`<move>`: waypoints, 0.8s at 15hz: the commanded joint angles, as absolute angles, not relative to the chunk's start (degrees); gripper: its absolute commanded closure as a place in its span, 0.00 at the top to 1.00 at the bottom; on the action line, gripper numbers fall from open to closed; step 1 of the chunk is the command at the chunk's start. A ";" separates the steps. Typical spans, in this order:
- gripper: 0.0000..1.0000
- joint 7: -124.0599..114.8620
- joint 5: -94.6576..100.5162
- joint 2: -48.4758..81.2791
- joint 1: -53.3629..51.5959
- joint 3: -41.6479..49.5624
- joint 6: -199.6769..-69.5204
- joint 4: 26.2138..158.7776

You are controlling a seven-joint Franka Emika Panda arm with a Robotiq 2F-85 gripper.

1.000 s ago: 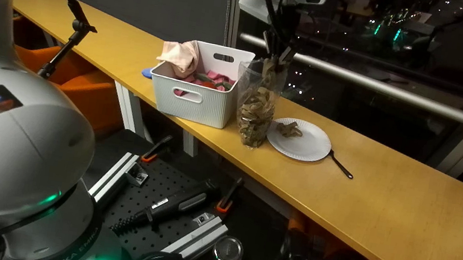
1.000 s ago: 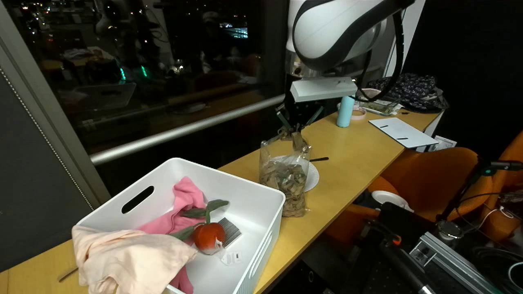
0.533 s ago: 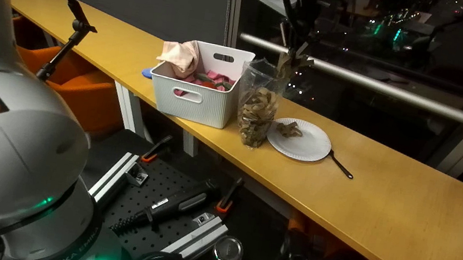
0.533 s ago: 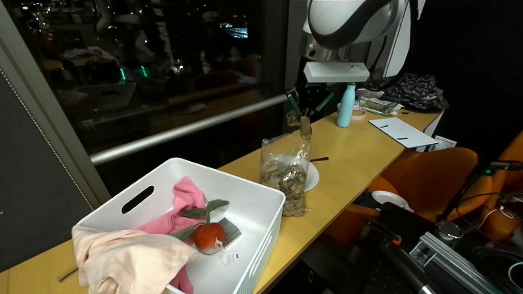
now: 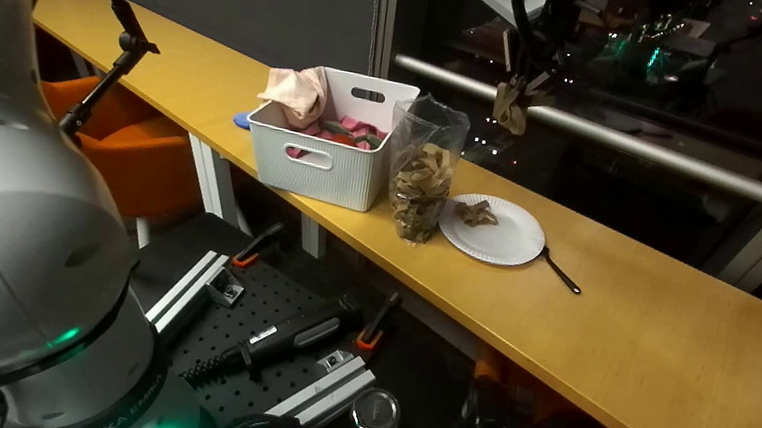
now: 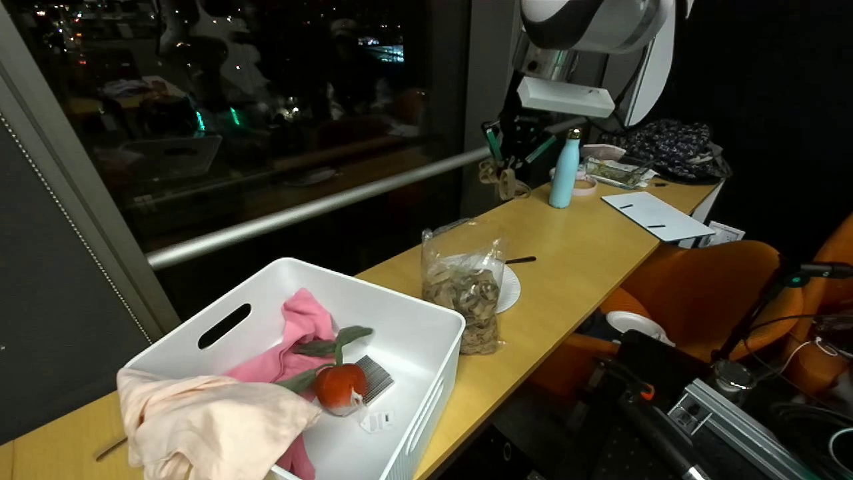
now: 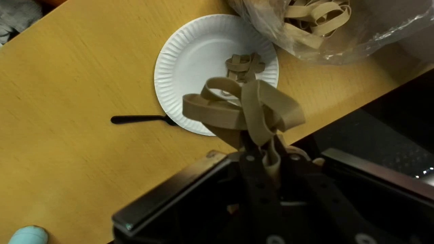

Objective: Put some rubber bands on the white plate

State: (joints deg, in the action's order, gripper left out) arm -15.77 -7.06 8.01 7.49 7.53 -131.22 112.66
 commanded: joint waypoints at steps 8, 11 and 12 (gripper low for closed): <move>0.03 -3.44 -17.87 26.63 8.79 3.28 -135.57 103.52; 0.03 -4.94 -17.55 29.58 8.57 3.50 -136.51 104.14; 0.03 -5.14 -17.84 30.87 8.93 3.53 -136.62 103.55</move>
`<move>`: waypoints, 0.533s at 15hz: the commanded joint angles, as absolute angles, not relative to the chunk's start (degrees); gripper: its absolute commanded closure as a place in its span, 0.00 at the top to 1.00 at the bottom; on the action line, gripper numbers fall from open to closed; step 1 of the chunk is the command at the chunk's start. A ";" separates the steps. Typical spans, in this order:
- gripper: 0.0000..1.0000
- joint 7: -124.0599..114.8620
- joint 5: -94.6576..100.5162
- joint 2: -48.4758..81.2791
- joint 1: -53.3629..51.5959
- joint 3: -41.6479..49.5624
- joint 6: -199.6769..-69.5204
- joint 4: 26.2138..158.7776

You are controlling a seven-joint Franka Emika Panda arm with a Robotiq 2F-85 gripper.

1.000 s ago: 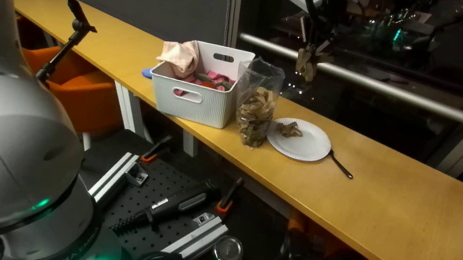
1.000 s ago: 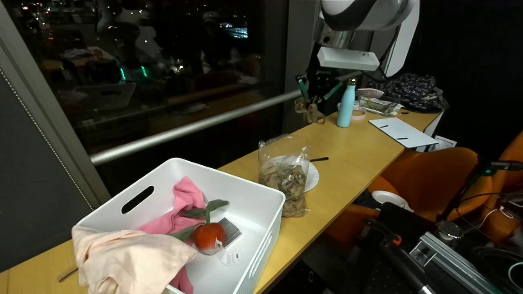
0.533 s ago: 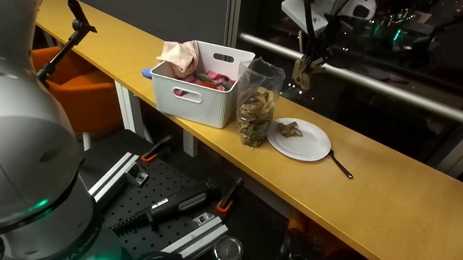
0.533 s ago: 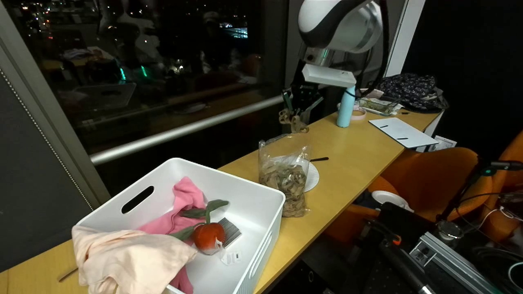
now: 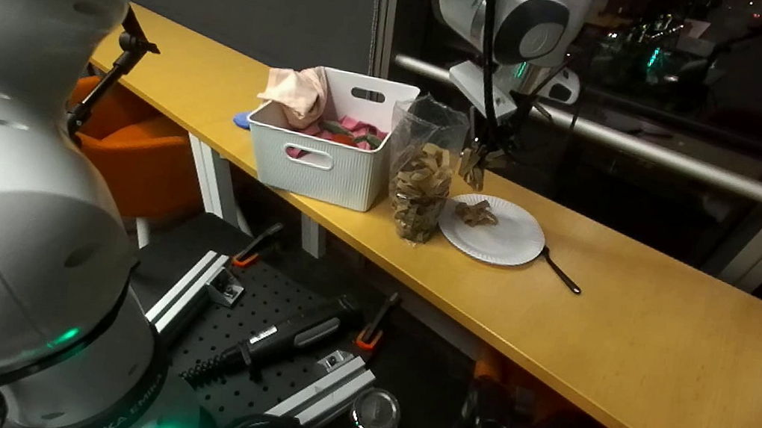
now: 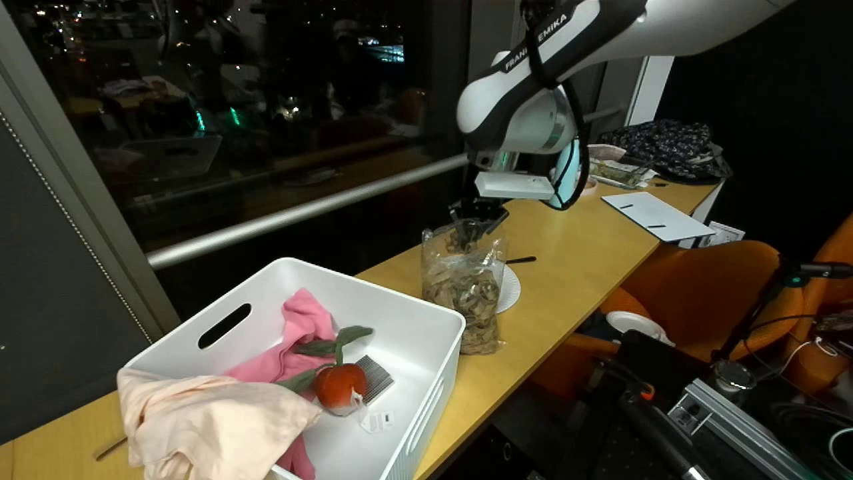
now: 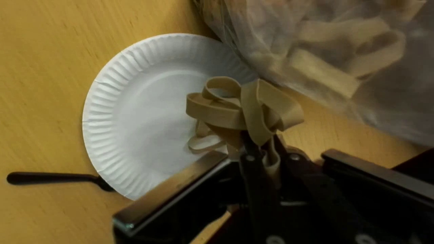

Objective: Put some rubber bands on the white plate

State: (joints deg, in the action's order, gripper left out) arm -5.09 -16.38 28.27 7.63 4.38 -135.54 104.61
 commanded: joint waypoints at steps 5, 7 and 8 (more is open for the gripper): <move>0.03 -8.69 -17.25 35.26 9.03 4.13 -137.78 100.03; 0.03 -10.96 -16.73 35.82 8.59 4.73 -139.11 99.11; 0.03 -11.72 -16.58 36.26 8.55 4.82 -139.39 98.52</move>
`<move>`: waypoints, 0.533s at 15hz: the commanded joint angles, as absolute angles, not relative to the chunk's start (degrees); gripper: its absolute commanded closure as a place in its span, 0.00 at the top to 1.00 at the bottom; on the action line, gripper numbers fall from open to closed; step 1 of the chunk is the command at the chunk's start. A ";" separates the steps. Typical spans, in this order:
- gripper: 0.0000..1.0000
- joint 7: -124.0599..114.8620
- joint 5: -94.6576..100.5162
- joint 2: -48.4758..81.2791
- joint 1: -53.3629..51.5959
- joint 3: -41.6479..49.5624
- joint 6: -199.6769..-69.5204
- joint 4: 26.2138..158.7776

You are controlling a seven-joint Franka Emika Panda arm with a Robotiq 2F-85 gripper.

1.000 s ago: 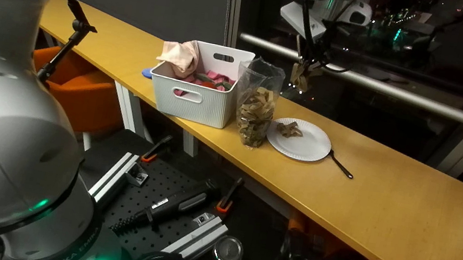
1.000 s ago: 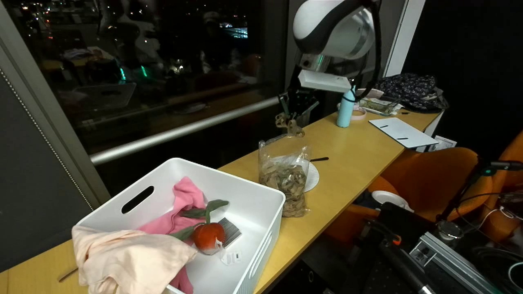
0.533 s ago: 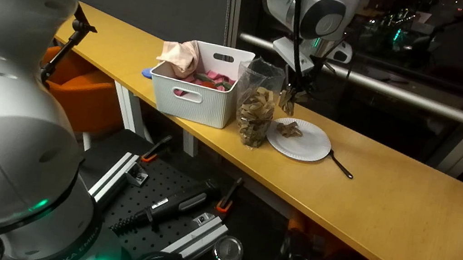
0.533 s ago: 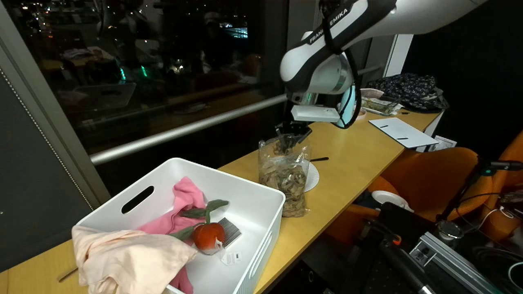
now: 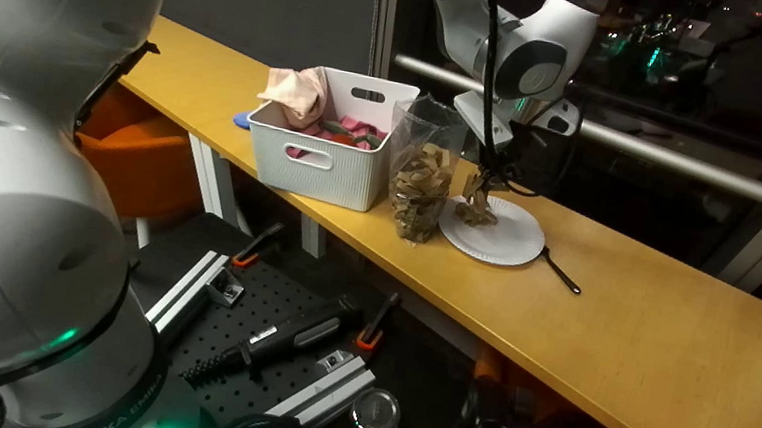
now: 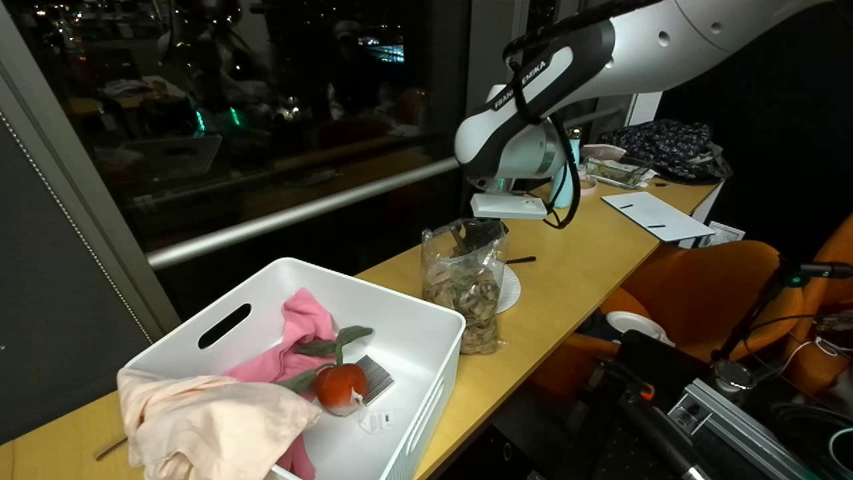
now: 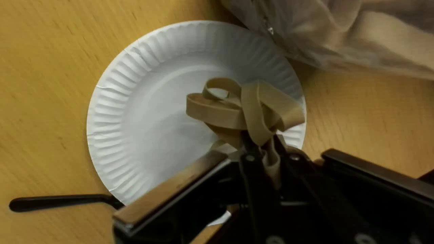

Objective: Put some rubber bands on the white plate

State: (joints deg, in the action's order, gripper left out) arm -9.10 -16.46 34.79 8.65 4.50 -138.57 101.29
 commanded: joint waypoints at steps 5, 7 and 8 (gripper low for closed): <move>0.29 -17.38 -15.55 38.46 7.81 6.37 -138.33 96.13; 0.43 -18.63 -15.60 39.14 7.83 6.55 -138.11 95.57; 0.51 -19.03 -15.69 39.32 7.91 6.56 -138.02 95.46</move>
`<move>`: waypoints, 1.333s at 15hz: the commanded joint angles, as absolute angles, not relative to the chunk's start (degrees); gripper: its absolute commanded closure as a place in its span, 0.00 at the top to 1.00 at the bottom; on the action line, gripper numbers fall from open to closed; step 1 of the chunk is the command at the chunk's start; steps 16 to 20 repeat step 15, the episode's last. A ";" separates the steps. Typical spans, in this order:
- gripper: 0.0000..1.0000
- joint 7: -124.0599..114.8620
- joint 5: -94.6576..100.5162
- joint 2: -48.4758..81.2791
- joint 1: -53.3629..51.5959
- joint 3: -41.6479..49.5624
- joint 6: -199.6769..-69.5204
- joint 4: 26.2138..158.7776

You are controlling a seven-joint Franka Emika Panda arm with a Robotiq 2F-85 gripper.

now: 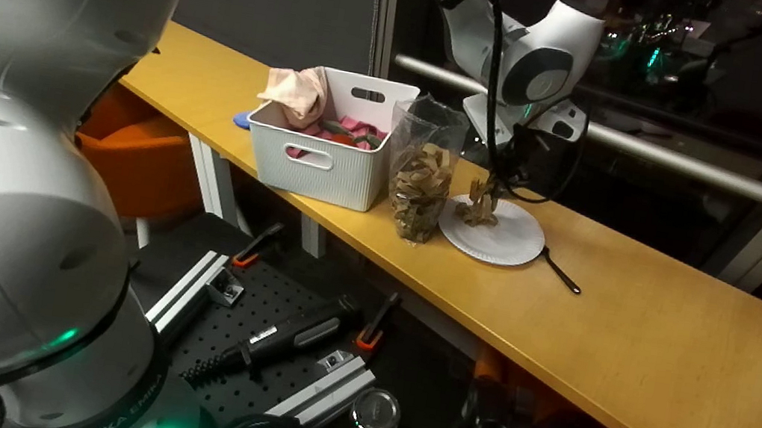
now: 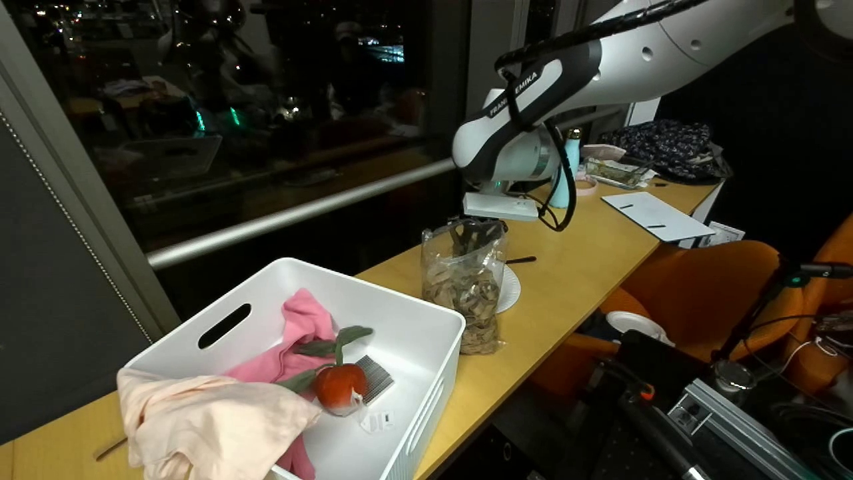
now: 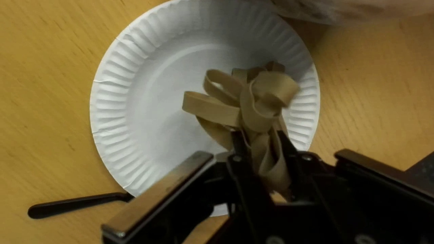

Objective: Put some rubber bands on the white plate

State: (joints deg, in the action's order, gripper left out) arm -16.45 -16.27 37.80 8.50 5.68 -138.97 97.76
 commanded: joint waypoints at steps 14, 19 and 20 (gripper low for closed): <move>1.00 -26.28 -12.00 30.19 4.49 10.89 -138.16 108.68; 1.00 -27.02 -11.57 29.82 4.21 11.08 -138.21 109.22; 1.00 -27.02 -11.57 29.82 4.21 11.08 -138.21 109.22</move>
